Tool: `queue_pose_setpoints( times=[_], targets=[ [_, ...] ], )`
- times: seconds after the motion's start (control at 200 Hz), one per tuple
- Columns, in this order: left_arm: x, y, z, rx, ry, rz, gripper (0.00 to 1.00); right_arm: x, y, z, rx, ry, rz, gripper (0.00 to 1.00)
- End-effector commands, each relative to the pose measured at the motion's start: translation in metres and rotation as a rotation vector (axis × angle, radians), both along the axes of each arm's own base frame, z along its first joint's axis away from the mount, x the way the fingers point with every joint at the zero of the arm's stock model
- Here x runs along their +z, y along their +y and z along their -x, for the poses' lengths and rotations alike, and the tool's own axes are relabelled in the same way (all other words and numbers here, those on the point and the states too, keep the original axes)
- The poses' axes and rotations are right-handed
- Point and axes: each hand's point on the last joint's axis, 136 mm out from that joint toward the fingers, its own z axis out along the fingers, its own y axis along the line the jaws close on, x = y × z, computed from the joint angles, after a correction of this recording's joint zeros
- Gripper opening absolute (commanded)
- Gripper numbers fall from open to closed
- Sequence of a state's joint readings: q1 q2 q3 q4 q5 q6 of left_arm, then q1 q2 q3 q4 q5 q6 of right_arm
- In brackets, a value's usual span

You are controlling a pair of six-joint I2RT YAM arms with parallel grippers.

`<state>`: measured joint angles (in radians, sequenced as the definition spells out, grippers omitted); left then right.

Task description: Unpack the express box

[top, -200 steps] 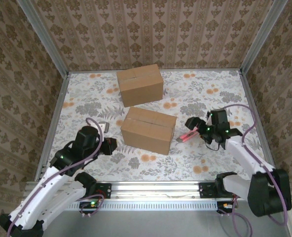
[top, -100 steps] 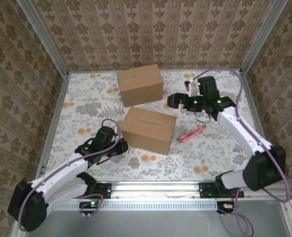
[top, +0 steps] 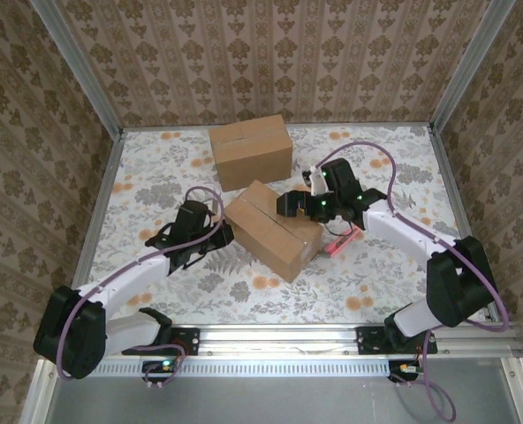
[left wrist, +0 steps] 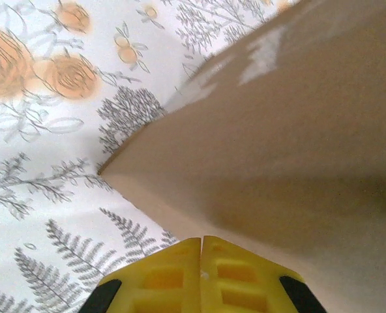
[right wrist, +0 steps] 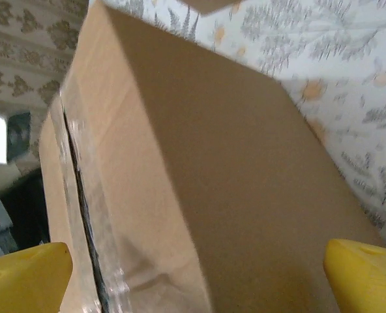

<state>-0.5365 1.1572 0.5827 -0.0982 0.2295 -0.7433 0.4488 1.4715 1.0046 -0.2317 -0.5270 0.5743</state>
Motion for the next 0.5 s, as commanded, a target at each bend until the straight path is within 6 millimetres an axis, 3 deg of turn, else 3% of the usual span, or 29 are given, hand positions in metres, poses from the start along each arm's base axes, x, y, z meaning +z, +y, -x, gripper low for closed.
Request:
queue_pose_setpoints(
  times=[0.0, 0.065, 0.085, 0.275, 0.335, 0.435, 0.495],
  targets=[
    [0.016, -0.002, -0.013, -0.023, -0.053, 0.015, 0.00, 0.012, 0.002, 0.004, -0.051, -0.037, -0.041, 1.00],
    [0.017, -0.002, -0.016, -0.024, -0.052, 0.018, 0.00, 0.004, -0.001, 0.007, -0.071, -0.023, -0.028, 1.00],
    [0.017, -0.001, -0.016, -0.024, -0.051, 0.019, 0.00, 0.014, -0.002, 0.009, -0.073, -0.047, -0.042, 1.00],
    [0.017, 0.012, -0.011, 0.013, -0.041, -0.020, 0.00, 0.014, -0.013, 0.012, -0.110, -0.061, -0.004, 1.00],
    [0.017, 0.025, -0.005, 0.053, -0.032, -0.063, 0.12, 0.014, -0.015, 0.012, -0.121, -0.060, 0.003, 1.00],
    [0.018, 0.048, 0.008, 0.118, 0.000, -0.132, 0.43, 0.015, -0.016, 0.013, -0.140, -0.054, -0.010, 1.00],
    [0.020, 0.054, 0.017, 0.130, 0.013, -0.135, 0.56, 0.015, -0.016, 0.014, -0.154, -0.052, -0.026, 1.00]
  ],
)
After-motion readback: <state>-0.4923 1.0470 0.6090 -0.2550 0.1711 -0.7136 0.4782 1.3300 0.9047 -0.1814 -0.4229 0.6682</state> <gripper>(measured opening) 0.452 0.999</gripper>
